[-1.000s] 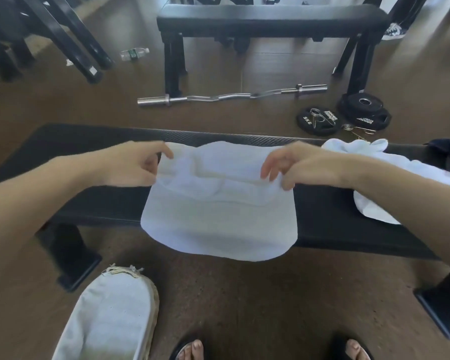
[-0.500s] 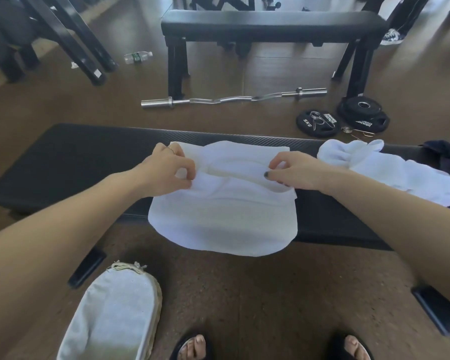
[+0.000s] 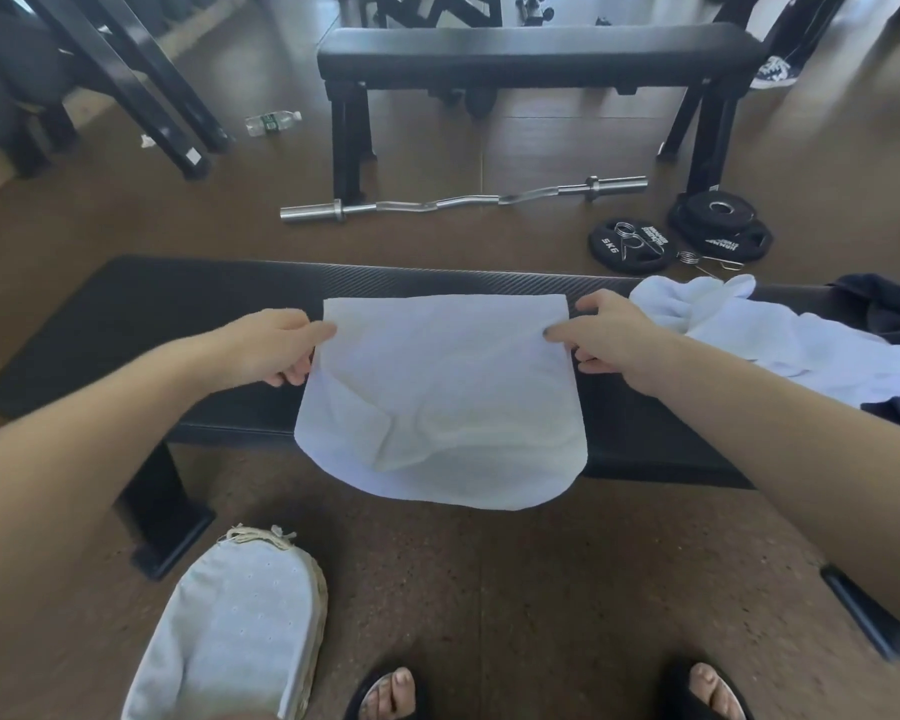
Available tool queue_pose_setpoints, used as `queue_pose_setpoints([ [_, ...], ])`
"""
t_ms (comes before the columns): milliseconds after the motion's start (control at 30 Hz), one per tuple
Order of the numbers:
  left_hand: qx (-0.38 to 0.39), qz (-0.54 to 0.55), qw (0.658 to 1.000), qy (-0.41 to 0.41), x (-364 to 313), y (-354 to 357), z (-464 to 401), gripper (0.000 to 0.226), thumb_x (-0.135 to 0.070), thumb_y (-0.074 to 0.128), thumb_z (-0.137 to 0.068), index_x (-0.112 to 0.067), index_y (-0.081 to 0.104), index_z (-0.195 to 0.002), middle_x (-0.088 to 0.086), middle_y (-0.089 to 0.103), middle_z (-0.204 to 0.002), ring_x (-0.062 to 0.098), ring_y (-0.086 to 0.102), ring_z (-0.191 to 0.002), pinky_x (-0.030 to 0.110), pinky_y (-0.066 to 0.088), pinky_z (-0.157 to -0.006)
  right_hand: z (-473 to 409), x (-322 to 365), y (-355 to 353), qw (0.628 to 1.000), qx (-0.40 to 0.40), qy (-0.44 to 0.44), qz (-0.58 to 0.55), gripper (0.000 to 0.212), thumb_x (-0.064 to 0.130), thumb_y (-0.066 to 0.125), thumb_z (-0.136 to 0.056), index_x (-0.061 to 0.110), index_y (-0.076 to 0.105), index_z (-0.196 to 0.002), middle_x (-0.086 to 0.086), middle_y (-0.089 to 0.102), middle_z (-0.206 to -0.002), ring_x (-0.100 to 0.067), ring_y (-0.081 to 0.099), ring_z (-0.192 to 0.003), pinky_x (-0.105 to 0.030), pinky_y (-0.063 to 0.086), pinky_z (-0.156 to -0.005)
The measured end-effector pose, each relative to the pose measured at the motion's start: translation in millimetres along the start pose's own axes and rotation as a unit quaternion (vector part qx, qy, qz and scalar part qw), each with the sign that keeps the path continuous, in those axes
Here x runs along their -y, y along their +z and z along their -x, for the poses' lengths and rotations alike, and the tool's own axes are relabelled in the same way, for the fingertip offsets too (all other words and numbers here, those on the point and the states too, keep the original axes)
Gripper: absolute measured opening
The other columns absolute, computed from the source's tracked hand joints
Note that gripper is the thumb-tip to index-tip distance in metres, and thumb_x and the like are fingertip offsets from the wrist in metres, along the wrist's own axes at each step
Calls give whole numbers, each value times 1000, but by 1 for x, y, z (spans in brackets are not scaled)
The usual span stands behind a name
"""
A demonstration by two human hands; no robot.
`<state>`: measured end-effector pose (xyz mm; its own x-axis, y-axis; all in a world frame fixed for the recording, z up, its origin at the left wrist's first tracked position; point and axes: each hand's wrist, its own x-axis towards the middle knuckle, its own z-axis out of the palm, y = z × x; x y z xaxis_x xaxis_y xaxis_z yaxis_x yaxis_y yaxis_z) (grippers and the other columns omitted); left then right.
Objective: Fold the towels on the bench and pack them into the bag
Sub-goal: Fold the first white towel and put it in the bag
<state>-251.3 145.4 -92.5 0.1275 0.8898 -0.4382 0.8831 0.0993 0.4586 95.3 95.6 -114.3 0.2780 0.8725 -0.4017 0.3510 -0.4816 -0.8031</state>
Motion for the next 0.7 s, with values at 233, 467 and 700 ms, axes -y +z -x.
queue_pose_setpoints([
  [233,-89,149,983,-62,-14,26,-21,48,-41,75,-87,1,67,-108,13,73,-105,29,71,-94,43,56,-91,-12,4,7,998,-48,-23,-38,49,24,75,-84,-5,58,-119,-10,52,-93,-21,50,-80,-39,52,-76],
  [467,-97,247,963,-38,-25,29,-29,32,-24,71,-92,-7,61,-117,13,66,-117,32,64,-107,48,54,-94,-29,0,10,993,-55,-15,-106,61,1,71,-81,5,51,-138,-18,61,-105,-33,67,-96,-49,57,-92],
  [700,-118,347,930,41,-42,16,-32,31,-5,57,-96,-16,59,-125,11,66,-120,34,65,-110,52,55,-94,-45,15,-3,980,-49,-53,-187,61,-8,60,-74,23,60,-126,-8,64,-109,-26,57,-86,-38,45,-70],
])
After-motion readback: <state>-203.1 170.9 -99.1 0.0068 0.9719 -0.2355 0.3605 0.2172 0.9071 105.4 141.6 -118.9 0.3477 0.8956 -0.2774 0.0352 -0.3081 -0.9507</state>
